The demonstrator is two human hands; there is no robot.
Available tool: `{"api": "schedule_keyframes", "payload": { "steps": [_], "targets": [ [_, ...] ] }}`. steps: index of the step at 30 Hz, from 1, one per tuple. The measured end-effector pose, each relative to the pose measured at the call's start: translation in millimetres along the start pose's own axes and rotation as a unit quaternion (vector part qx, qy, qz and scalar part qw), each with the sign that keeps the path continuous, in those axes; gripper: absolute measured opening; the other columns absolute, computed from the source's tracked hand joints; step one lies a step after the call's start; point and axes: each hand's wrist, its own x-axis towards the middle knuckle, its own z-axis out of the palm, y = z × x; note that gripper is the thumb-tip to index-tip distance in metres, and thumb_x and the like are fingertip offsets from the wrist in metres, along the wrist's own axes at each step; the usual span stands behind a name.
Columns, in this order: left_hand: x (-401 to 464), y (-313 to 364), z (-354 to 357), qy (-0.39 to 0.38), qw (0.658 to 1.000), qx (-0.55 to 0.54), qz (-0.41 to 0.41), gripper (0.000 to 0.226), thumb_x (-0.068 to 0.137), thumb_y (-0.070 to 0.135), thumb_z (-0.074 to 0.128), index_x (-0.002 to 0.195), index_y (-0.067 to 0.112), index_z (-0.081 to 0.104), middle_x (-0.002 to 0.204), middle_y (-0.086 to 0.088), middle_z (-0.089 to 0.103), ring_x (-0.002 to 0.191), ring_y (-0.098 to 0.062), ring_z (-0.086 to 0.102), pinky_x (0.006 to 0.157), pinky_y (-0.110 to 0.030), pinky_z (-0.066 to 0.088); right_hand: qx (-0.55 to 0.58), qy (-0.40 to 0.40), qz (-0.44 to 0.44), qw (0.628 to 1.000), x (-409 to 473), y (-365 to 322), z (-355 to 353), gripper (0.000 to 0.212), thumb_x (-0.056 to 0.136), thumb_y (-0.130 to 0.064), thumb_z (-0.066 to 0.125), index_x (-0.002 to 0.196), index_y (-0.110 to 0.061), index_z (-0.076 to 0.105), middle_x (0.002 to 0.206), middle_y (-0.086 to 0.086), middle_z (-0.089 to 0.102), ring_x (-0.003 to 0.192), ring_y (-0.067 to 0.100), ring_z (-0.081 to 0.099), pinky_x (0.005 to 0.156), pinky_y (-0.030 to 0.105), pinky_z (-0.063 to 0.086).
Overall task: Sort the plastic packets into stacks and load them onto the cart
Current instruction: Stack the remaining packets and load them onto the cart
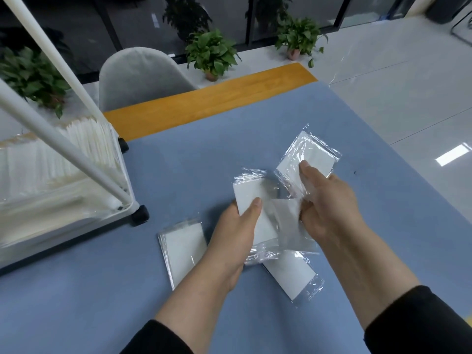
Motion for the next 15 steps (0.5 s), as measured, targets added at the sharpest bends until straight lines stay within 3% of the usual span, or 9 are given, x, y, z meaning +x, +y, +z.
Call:
{"api": "schedule_keyframes", "payload": {
  "steps": [4, 8, 12, 15],
  "targets": [
    [-6.2, -0.7, 8.0, -0.053, 0.998, -0.019, -0.010, 0.028, 0.105, 0.038, 0.053, 0.123, 0.022, 0.068, 0.115, 0.002, 0.076, 0.109, -0.018, 0.072, 0.104, -0.047, 0.052, -0.013, 0.026, -0.012, 0.999, 5.2, 8.0, -0.2, 0.008, 0.099, -0.010, 0.062, 0.105, -0.006, 0.065, 0.071, 0.001, 0.072, 0.059, 0.017, 0.070, 0.053, 0.026, 0.055],
    [-8.6, -10.3, 12.3, -0.065, 0.998, -0.015, -0.001, 0.025, 0.095, 0.015, 0.070, 0.120, 0.017, 0.070, 0.113, -0.003, 0.077, 0.108, -0.024, 0.073, 0.101, -0.045, 0.054, -0.032, 0.049, -0.033, 0.998, 9.0, 16.8, 0.3, 0.023, 0.098, -0.014, 0.061, 0.117, -0.001, 0.064, 0.087, 0.010, 0.067, 0.070, 0.026, 0.068, 0.061, 0.035, 0.058],
    [-9.2, -11.6, 15.2, -0.031, 0.999, -0.037, -0.018, 0.022, 0.091, 0.014, 0.074, 0.113, 0.015, 0.074, 0.106, -0.005, 0.079, 0.101, -0.025, 0.075, 0.094, -0.044, 0.057, -0.063, 0.074, -0.060, 0.993, 8.0, 10.3, 0.2, 0.007, 0.096, -0.020, 0.065, 0.101, -0.015, 0.064, 0.067, -0.007, 0.065, 0.062, 0.017, 0.064, 0.051, 0.024, 0.052],
    [-5.8, -8.4, 8.8, 0.018, 0.998, -0.063, -0.021, 0.020, 0.091, 0.018, 0.075, 0.111, 0.014, 0.074, 0.103, -0.005, 0.079, 0.099, -0.027, 0.075, 0.091, -0.045, 0.059, -0.168, 0.074, -0.155, 0.971, 7.5, -11.4, -12.2, 0.010, 0.095, -0.023, 0.067, 0.104, -0.019, 0.068, 0.076, -0.013, 0.072, 0.070, 0.010, 0.068, 0.062, 0.025, 0.055]
  ]
}}
